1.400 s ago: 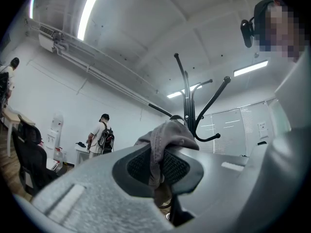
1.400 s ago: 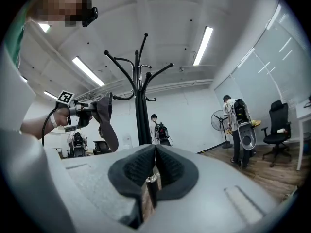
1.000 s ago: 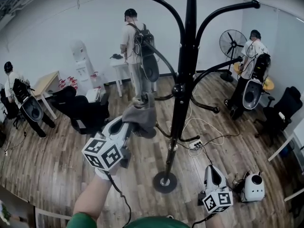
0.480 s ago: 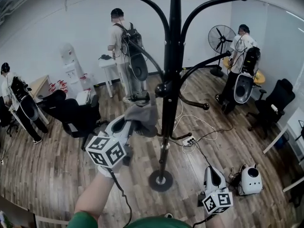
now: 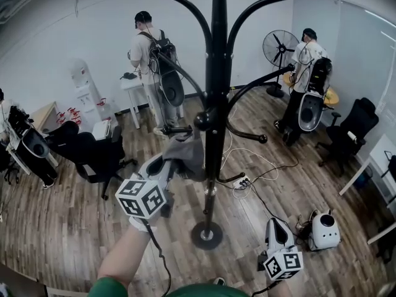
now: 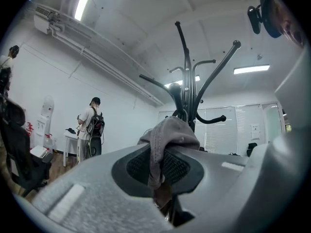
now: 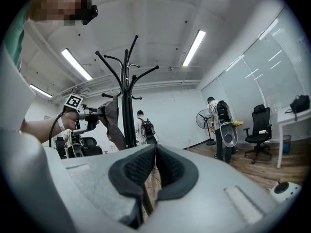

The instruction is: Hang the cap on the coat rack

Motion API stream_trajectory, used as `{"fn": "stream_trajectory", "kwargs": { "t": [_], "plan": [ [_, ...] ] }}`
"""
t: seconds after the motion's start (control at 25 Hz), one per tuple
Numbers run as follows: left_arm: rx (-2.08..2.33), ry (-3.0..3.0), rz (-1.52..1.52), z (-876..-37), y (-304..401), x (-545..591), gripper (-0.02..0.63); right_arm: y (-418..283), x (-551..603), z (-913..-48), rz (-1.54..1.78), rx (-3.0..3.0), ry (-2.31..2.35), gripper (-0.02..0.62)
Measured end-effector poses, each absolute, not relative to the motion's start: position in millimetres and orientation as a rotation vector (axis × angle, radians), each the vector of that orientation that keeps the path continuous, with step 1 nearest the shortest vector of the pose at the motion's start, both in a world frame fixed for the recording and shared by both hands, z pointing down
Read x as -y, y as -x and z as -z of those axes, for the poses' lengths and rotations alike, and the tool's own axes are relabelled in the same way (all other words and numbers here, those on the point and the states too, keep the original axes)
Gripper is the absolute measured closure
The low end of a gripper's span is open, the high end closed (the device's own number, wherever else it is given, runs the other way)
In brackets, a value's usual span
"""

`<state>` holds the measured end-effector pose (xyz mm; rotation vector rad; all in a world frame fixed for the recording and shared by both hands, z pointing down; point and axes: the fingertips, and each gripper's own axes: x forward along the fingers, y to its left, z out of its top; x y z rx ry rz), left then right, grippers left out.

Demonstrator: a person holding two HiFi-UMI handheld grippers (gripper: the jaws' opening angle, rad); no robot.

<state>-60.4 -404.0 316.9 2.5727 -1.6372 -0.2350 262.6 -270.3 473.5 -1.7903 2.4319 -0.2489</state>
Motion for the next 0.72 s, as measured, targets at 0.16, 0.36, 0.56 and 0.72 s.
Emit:
{"fn": "stream_trajectory", "kwargs": {
  "t": [0.16,0.36,0.56,0.72],
  "plan": [
    [1.644,-2.584,0.223,-323,65,404,0.505,-257,273,-474,0.248,-2.435,1.792,0.589],
    [1.606,-2.618,0.240,-327,71,393,0.364,-246,274,-471,0.238,-2.454,1.779,0.589],
    [1.522,-2.662,0.254,-333,71,369,0.336,-236,275,-466,0.216,-2.473,1.756,0.589],
    [1.496,-2.675,0.212,-346,74,350,0.336,-220,278,-456,0.179,-2.501,1.721,0.589]
  ]
}}
